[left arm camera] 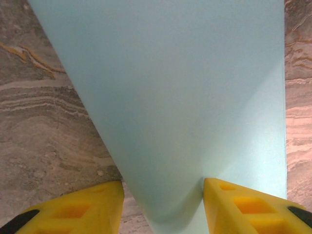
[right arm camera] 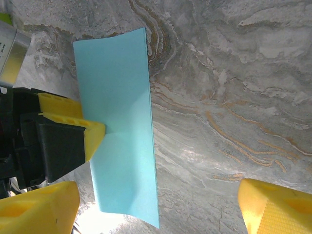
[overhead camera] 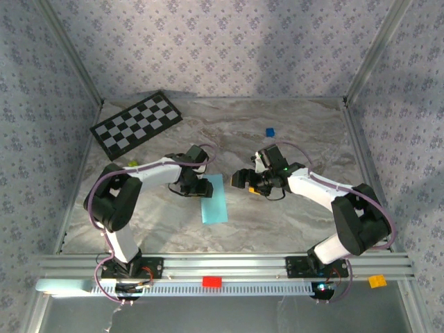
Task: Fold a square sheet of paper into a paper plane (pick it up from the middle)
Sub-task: Hold the square sheet of paper at the center of the table.
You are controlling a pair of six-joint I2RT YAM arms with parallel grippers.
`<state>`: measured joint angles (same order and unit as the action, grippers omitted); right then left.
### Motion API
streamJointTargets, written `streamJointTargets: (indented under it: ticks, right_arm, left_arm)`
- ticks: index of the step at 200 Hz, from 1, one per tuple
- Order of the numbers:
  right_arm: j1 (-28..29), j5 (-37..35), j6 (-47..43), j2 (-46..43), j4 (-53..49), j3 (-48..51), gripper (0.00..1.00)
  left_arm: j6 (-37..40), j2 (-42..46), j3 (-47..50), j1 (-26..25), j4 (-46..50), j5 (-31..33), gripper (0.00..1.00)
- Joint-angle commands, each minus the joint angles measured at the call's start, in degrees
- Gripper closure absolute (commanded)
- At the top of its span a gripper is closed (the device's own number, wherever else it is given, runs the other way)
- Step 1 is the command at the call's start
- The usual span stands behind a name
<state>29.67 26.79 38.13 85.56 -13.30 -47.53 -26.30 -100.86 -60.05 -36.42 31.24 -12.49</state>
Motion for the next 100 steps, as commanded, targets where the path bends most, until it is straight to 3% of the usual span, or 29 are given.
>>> streamJointTargets:
  ticks: [1,72,100]
  right_arm:
    - [0.4,-0.6,-0.3,0.5,-0.6,-0.6,0.14]
    - [0.6,-0.7,1.1,0.2,0.5,-0.1,0.15]
    - [1.1,-2.2,3.0,-2.6,7.2,3.2,0.19]
  left_arm:
    - [1.7,-2.1,-0.6,-0.5,0.4,1.4,0.52]
    - [2.7,-3.8,-2.1,-0.8,0.8,2.1,0.52]
    - [2.3,-3.6,-1.2,-0.8,0.5,2.9,0.53]
